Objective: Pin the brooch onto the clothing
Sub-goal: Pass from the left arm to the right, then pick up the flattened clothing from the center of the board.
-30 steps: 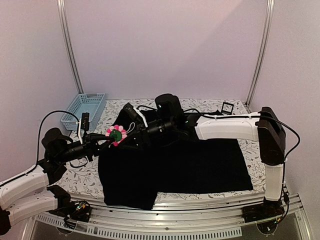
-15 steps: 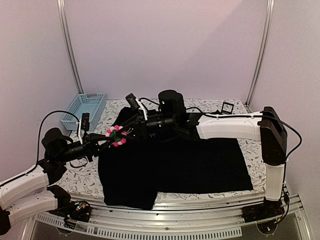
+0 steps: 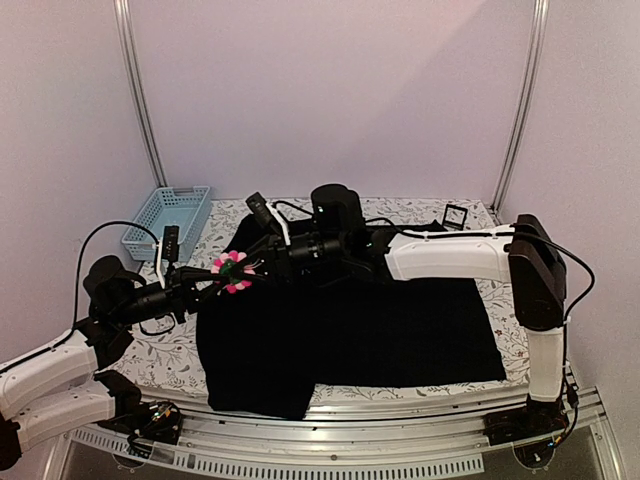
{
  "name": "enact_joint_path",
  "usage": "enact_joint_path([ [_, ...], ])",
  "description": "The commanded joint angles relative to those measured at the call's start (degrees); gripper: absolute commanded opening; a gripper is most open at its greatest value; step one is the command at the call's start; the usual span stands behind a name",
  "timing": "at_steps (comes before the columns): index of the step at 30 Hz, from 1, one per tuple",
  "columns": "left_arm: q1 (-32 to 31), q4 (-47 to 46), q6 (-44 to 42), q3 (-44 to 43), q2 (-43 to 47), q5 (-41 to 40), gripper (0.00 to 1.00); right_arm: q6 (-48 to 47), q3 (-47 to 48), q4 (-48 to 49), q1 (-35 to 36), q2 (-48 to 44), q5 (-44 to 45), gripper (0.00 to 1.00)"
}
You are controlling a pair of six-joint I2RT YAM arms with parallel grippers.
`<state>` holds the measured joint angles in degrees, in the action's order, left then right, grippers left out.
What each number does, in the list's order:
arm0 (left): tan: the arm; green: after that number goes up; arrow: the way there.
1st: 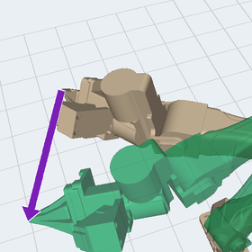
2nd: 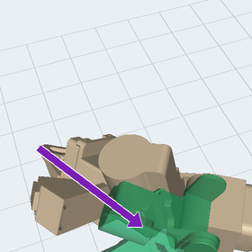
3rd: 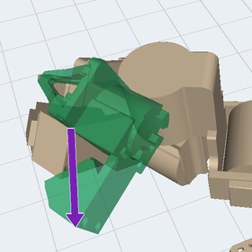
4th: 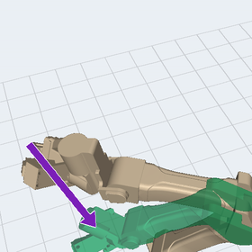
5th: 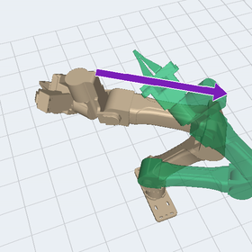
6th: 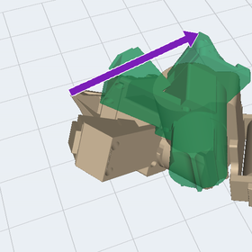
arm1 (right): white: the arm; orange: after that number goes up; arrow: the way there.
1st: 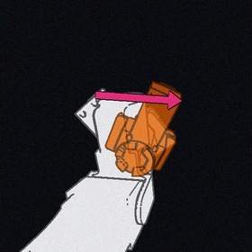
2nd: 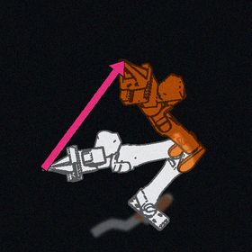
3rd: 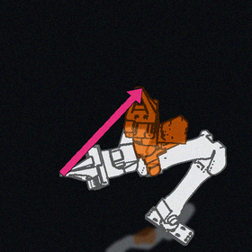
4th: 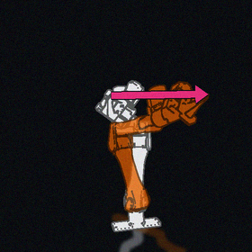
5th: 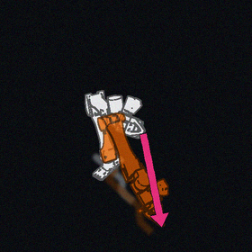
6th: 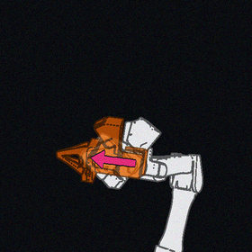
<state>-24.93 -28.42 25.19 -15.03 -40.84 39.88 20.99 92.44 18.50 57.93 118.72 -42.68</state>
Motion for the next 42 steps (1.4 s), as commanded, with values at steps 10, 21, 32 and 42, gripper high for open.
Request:
enact_joint_path([
  [10, -0.75, -0.89, 0.21, 0.36, 0.33, 0.21, 0.0, 0.01, 3.44, 0.31, 0.54, 2.73, -2.11, 0.09],
  [21, -0.72, -1.12, 0.54, 0.35, 0.44, -0.26, 0.0, -1.65, 3.18, -1.83, 0.43, 1.9, -2.01, 0.0],
  [32, -0.5, 18.24, -12.39, -11.07, 1.49, 0.22, 0.8, 5.17, 0.91, -7.81, -5.03, -1.7, 9.51, 0.0],
  [42, -0.69, 75.31, -72.29, -35.88, -18.46, -11.2, 0.76, 15.0, -6.64, -1.48, -11.06, -1.47, 13.27, 0.0],
])
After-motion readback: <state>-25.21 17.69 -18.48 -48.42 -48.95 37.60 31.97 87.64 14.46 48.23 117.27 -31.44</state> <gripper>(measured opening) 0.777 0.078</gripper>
